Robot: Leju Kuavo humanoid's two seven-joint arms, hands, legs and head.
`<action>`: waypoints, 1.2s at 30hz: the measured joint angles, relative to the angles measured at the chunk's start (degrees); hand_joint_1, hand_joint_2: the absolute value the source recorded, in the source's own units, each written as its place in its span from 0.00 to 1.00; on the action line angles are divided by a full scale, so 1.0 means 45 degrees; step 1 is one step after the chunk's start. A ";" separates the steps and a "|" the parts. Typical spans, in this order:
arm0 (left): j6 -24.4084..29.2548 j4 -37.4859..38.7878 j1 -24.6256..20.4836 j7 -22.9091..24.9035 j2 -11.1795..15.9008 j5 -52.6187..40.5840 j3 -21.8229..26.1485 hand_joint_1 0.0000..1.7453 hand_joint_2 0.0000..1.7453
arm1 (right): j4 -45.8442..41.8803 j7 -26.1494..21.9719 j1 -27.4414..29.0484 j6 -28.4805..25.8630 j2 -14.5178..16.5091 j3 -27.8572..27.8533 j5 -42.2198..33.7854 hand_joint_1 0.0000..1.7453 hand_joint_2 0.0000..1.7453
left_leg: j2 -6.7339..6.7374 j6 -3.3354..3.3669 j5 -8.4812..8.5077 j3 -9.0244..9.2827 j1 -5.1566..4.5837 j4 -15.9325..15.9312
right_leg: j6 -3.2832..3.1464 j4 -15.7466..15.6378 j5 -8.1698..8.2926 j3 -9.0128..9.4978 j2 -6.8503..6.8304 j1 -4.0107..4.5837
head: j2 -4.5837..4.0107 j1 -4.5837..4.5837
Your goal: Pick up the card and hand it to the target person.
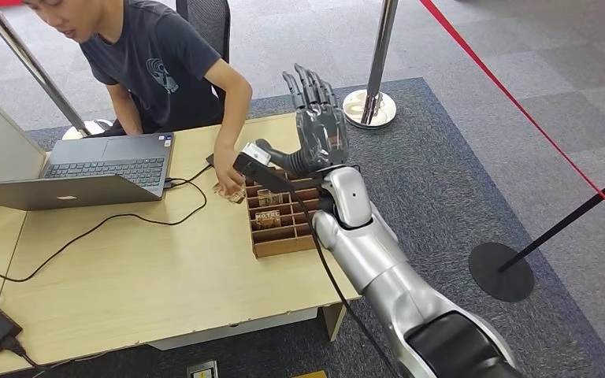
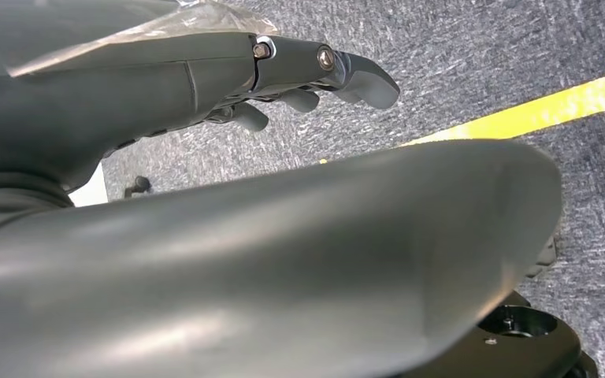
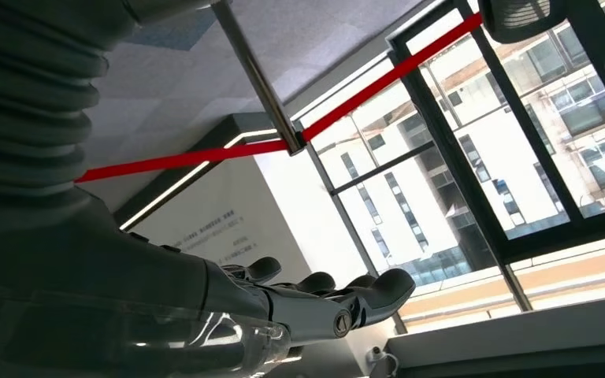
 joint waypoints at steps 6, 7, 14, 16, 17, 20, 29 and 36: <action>0.0012 0.0000 0.0014 -0.0021 0.0000 0.0041 0.0007 0.00 0.00 | -0.2486 -0.0011 0.1690 -0.0781 -0.0467 -0.0728 -0.0301 0.00 0.00 | 0.0001 0.0000 -0.0001 -0.0001 0.0000 0.0000 | 0.0000 -0.0004 -0.0001 -0.0001 0.0000 0.0000 | 0.0000 0.0001; 0.0012 0.0000 0.0015 -0.0046 0.0000 0.0041 0.0008 0.00 0.00 | -0.2886 -0.0093 0.1965 -0.0852 -0.0548 -0.0835 -0.0412 0.00 0.00 | 0.0001 0.0000 -0.0001 0.0000 0.0000 0.0000 | 0.0000 -0.0004 -0.0001 -0.0001 0.0000 0.0000 | 0.0000 0.0000; 0.0036 0.0000 0.0021 -0.0166 0.0000 0.0177 0.0028 0.00 0.00 | -0.5622 -0.0821 0.3852 -0.1202 -0.1089 -0.1428 -0.1477 0.00 0.00 | -0.0001 0.0000 -0.0001 0.0000 0.0000 -0.0001 | 0.0000 -0.0005 -0.0001 -0.0001 0.0000 0.0000 | 0.0000 -0.0001; 0.0050 0.0000 0.0024 -0.0177 0.0000 0.0231 0.0051 0.00 0.00 | -0.6421 -0.0925 0.4459 -0.1335 -0.1255 -0.1613 -0.1765 0.00 0.00 | -0.0002 0.0000 -0.0001 0.0000 0.0000 -0.0001 | 0.0000 -0.0006 -0.0001 -0.0001 0.0000 0.0000 | 0.0000 0.0001; 0.0052 0.0000 0.0026 -0.0180 0.0000 0.0249 0.0072 0.00 0.00 | -0.6827 -0.0966 0.4802 -0.1399 -0.1344 -0.1728 -0.1886 0.00 0.00 | -0.0002 0.0000 -0.0002 0.0000 0.0000 -0.0001 | 0.0000 -0.0007 -0.0001 -0.0001 0.0000 -0.0001 | 0.0000 0.0001; 0.0056 0.0000 0.0030 -0.0179 0.0000 0.0290 0.0135 0.00 0.00 | -0.8053 -0.1070 0.5979 -0.1568 -0.1616 -0.2164 -0.2169 0.00 0.00 | -0.0003 0.0000 -0.0004 -0.0001 -0.0001 -0.0001 | 0.0001 -0.0011 -0.0002 -0.0002 0.0000 -0.0001 | 0.0000 0.0000; 0.0153 0.0000 0.0066 -0.0176 0.0000 0.0415 0.0330 0.00 0.00 | -1.0830 -0.1552 0.9899 -0.1750 -0.1850 -0.4258 -0.3194 0.00 0.00 | -0.0002 0.0002 -0.0017 -0.0002 0.0000 -0.0004 | 0.0000 -0.0016 -0.0008 -0.0001 0.0000 -0.0001 | 0.0000 -0.0001; 0.0163 0.0000 0.0064 -0.0203 0.0000 0.0404 0.0336 0.00 0.00 | -1.1904 -0.1886 1.1991 -0.1383 -0.1163 -0.5878 -0.4282 0.00 0.00 | 0.0000 0.0003 -0.0017 0.0000 0.0000 -0.0006 | 0.0002 -0.0015 -0.0010 0.0001 0.0000 -0.0001 | 0.0000 -0.0001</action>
